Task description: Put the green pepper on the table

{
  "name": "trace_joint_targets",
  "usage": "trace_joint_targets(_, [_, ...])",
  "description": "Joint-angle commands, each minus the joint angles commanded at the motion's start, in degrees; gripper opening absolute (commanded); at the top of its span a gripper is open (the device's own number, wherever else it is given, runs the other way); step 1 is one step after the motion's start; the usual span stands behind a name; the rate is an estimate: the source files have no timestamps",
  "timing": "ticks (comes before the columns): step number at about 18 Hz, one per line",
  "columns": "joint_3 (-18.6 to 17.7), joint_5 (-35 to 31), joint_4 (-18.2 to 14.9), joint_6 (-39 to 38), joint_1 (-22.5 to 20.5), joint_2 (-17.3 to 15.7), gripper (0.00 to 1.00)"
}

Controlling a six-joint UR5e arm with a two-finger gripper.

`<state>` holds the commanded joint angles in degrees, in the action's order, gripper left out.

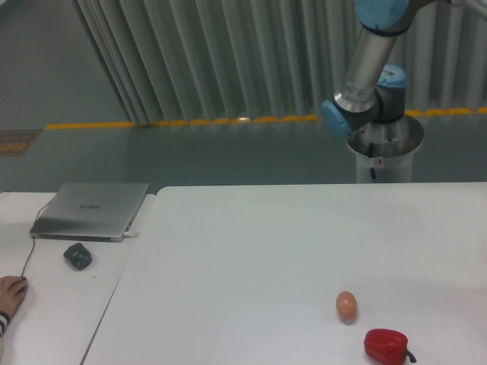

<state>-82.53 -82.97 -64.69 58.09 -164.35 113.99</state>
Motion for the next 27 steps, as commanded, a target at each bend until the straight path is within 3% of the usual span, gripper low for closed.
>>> trace_joint_targets(4, [0.0, 0.3, 1.8, -0.1, -1.8, 2.5, 1.00])
trace_joint_targets(27, [-0.4, 1.0, 2.6, -0.4, -3.6, 4.8, 1.00])
